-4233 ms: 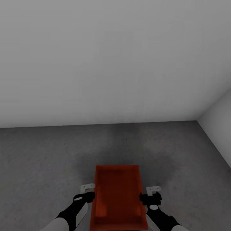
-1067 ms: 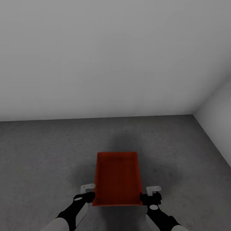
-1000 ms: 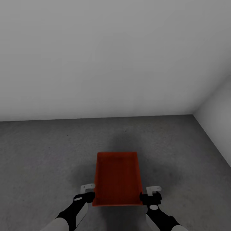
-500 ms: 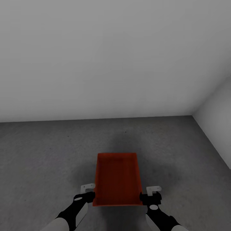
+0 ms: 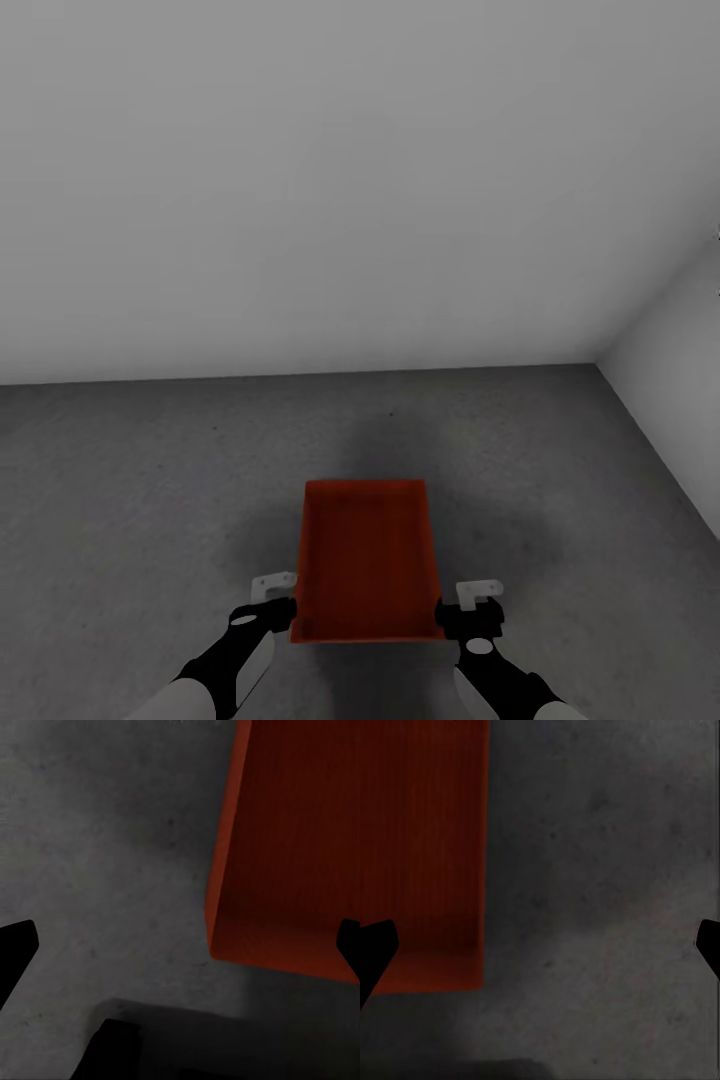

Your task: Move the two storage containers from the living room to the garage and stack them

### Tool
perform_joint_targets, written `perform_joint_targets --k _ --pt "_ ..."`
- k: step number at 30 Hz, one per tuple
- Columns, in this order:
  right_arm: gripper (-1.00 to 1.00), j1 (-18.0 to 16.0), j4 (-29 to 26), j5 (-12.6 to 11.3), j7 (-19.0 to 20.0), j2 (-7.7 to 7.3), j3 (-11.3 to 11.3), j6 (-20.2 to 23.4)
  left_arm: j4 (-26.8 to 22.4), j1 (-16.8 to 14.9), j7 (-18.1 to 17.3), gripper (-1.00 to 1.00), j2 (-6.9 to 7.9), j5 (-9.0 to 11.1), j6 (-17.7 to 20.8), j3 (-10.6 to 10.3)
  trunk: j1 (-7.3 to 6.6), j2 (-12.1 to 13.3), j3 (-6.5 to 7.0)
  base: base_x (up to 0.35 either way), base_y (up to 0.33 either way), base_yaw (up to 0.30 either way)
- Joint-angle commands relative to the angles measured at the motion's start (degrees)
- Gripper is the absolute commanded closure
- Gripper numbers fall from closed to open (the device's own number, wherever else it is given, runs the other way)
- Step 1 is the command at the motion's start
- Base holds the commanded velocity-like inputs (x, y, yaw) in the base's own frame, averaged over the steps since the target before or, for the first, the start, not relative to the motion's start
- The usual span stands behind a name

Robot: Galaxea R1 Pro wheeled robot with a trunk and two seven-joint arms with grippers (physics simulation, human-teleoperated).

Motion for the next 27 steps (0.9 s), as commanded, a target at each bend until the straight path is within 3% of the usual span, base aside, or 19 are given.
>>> perform_joint_targets --k 1,8,27 --pt "-1.00 -0.05 0.04 -0.64 -0.82 -0.01 0.44 -0.36 -0.13 0.00 0.30 -1.00 0.00 0.51 0.28 -0.09 -0.23 0.40 0.21 0.000 0.000 0.000" --pt "-1.00 -0.05 0.04 -0.72 -4.44 0.00 0.44 -0.70 -0.12 0.03 0.43 -1.00 0.00 0.51 0.28 -0.13 -1.77 3.21 2.02 0.000 0.000 0.000" --pt "-1.00 -0.05 0.18 -0.56 -3.80 0.00 0.55 -0.69 -0.12 0.04 0.43 -1.00 0.00 0.51 0.28 -0.16 -5.94 10.83 7.10 0.000 0.000 0.000"
